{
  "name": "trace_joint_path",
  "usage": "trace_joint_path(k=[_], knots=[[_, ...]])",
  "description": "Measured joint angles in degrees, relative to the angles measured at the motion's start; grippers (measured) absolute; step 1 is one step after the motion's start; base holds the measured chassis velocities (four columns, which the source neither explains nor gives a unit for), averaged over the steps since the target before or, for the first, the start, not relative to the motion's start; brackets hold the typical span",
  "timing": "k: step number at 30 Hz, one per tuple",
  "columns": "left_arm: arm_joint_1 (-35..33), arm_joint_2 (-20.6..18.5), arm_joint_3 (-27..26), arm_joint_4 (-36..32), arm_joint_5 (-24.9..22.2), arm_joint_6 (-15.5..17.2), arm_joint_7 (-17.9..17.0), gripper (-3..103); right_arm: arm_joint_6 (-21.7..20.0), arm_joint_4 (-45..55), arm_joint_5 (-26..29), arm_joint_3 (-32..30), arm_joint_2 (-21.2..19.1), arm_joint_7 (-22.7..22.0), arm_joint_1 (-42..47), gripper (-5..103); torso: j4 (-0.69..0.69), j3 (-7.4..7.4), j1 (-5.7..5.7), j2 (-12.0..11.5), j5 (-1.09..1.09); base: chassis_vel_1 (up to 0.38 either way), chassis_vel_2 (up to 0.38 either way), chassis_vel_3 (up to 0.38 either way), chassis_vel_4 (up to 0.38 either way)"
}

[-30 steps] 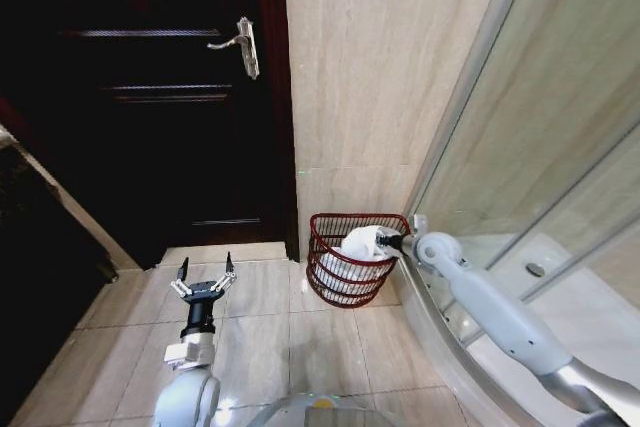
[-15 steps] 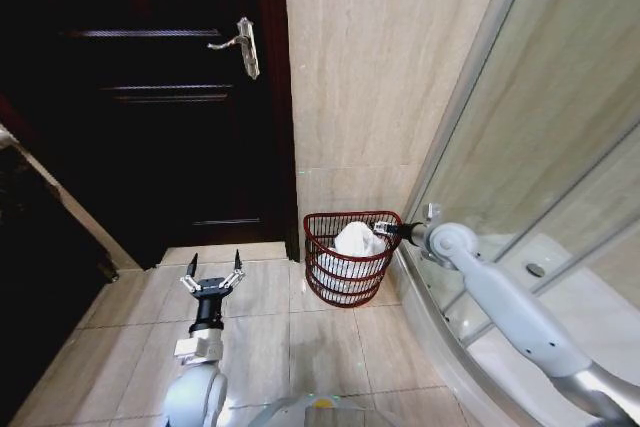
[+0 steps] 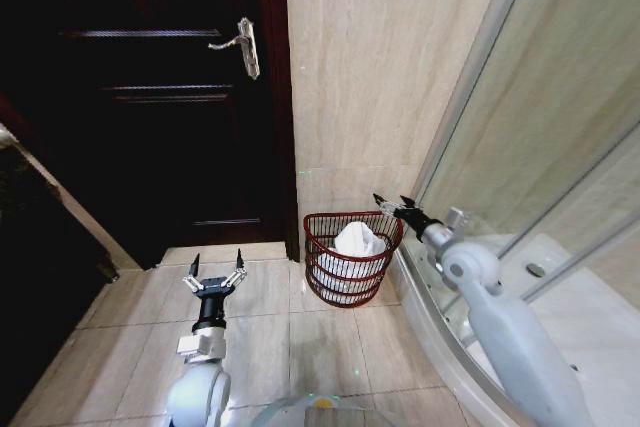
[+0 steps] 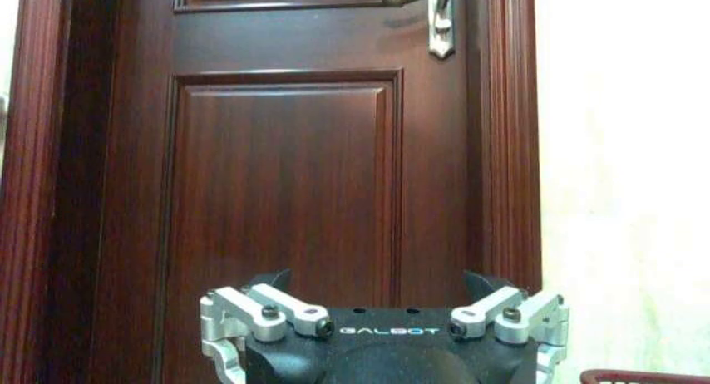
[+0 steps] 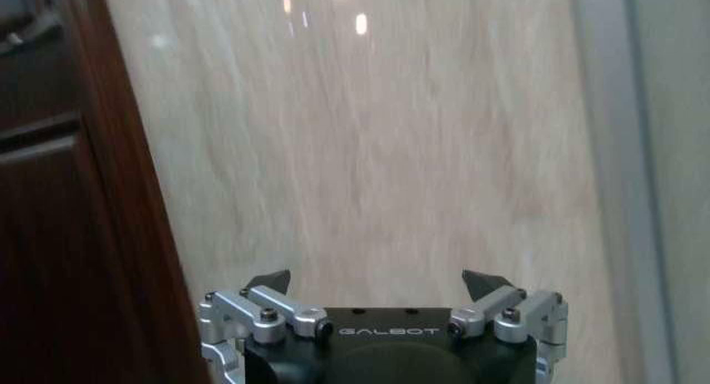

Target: Discard the used towel into the hamper.

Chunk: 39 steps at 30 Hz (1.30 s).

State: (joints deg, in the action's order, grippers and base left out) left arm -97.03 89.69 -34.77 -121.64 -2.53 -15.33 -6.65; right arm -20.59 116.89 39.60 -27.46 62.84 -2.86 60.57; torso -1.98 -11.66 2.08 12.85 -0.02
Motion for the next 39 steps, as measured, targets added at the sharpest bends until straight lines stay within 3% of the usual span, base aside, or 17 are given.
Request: trace_joint_path(k=[2,4,5,7,14,19,23,26,34,39], knots=[[-0.22,0.06,0.27,-0.18,-0.28,0.39,0.06,100,6.37,0.24,-10.42,-1.3,2.84,2.53,3.6,100,-0.01,0.0,0.0,0.0,0.01,0.0,0.0,0.0,0.0],[-0.25,0.07,0.28,-0.2,-0.28,0.41,0.07,100,7.37,0.26,-11.97,-1.45,3.34,2.84,4.3,100,0.0,0.0,0.0,0.0,0.01,0.0,0.0,0.0,0.0],[-0.4,-0.05,0.3,-0.31,-0.29,0.5,0.1,100,10.19,0.41,-16.29,-1.97,5.05,3.67,6.98,100,0.0,-0.01,0.0,0.0,0.02,0.0,0.0,0.0,0.0],[-0.77,-0.18,0.28,-1.03,-0.3,1.33,0.11,100,13.0,1.21,-19.85,-2.86,7.47,4.17,11.65,100,0.0,-0.01,0.0,0.0,0.02,0.0,0.0,0.0,0.0],[-1.0,-0.5,1.94,-3.22,-0.59,4.63,0.14,100,17.24,4.64,-23.31,-5.14,10.2,5.37,19.96,100,0.0,0.0,0.0,0.0,0.02,0.0,0.0,0.0,0.0],[-0.89,-0.55,3.3,-2.8,-0.57,5.23,0.36,100,19.26,7.15,-25.39,-6.84,12.37,5.59,23.84,100,0.01,0.0,0.0,0.0,0.03,0.0,0.0,0.0,0.0],[-0.43,-1.27,3.41,-1.96,-0.49,6.44,3.43,100,21.04,10.33,-28.56,-8.62,15.04,6.72,27.46,100,-0.01,-0.01,0.0,0.0,0.01,0.0,0.0,0.0,0.0],[0.85,-2.3,1.16,-1.83,-2.48,8.47,7.15,100,23.62,10.82,-28.76,-9.94,17.99,11.37,30.75,100,0.0,-0.01,0.01,0.0,0.01,0.0,0.0,0.0,0.0],[-0.68,-7.41,-0.72,-1.94,-7.85,7.87,7.99,100,26.32,10.11,-29.84,-9.44,23.94,12.13,35.47,100,0.0,-0.01,0.0,0.0,0.02,0.0,0.0,0.0,0.0],[-0.82,-6.47,-0.14,-1.05,-6.3,7.03,8.95,100,27.09,10.8,-28.67,-10.43,24.34,11.87,37.27,100,-0.01,-0.01,0.0,0.0,0.01,0.0,0.0,0.0,0.0]])
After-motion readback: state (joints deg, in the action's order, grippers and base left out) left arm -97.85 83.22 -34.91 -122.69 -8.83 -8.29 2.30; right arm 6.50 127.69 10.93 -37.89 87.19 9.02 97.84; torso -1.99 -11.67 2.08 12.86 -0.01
